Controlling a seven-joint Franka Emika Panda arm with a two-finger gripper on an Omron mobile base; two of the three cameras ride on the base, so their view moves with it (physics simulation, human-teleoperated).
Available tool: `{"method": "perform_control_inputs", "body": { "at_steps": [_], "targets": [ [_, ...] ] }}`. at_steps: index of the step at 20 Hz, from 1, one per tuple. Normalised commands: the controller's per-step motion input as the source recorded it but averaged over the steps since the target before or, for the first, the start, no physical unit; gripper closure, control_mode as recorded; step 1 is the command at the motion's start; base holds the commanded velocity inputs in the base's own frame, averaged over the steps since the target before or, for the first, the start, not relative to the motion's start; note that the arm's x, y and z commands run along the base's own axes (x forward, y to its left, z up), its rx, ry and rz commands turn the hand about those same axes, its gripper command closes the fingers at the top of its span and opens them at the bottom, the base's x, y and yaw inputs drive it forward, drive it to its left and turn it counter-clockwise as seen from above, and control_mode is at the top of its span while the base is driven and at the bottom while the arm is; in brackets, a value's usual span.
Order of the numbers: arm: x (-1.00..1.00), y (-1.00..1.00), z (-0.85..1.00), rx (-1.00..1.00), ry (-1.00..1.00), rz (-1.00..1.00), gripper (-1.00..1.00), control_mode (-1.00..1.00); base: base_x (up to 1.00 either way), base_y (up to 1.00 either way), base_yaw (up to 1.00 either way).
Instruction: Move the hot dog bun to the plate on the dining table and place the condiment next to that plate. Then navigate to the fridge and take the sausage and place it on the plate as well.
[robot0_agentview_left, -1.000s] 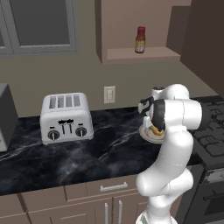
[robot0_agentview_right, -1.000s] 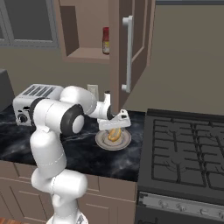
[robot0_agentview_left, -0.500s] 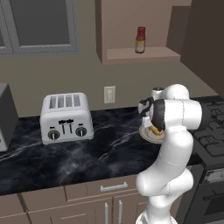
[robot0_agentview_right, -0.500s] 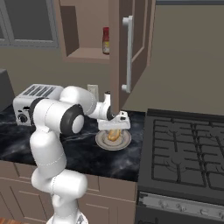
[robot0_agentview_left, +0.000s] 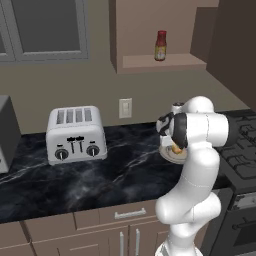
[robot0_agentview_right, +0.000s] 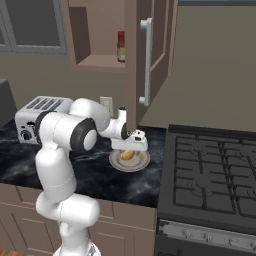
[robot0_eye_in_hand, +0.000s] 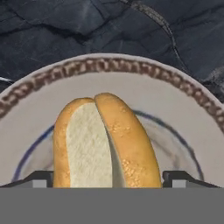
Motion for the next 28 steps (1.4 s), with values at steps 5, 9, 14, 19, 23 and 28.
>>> {"method": "perform_control_inputs", "body": {
  "at_steps": [5,9,14,19,23,28],
  "targets": [
    [-0.21,0.01,-0.12,0.00,-0.01,-0.05,1.00,-1.00,0.00,0.00,0.00],
    [-0.54,0.00,0.36,0.00,-0.16,-0.12,1.00,-1.00,0.00,0.00,0.00],
    [-0.59,0.00,0.78,0.00,-0.17,-0.09,1.00,-1.00,0.00,0.00,0.00],
    [-0.52,0.00,0.91,0.00,-0.03,-0.09,1.00,-1.00,0.00,0.00,0.00],
    [-0.58,0.00,0.84,-0.01,0.00,-0.09,1.00,-1.00,0.00,0.00,0.00],
    [-0.67,0.03,0.77,-0.02,-0.02,-0.06,1.00,-1.00,0.00,0.00,0.00]
  ]
}}
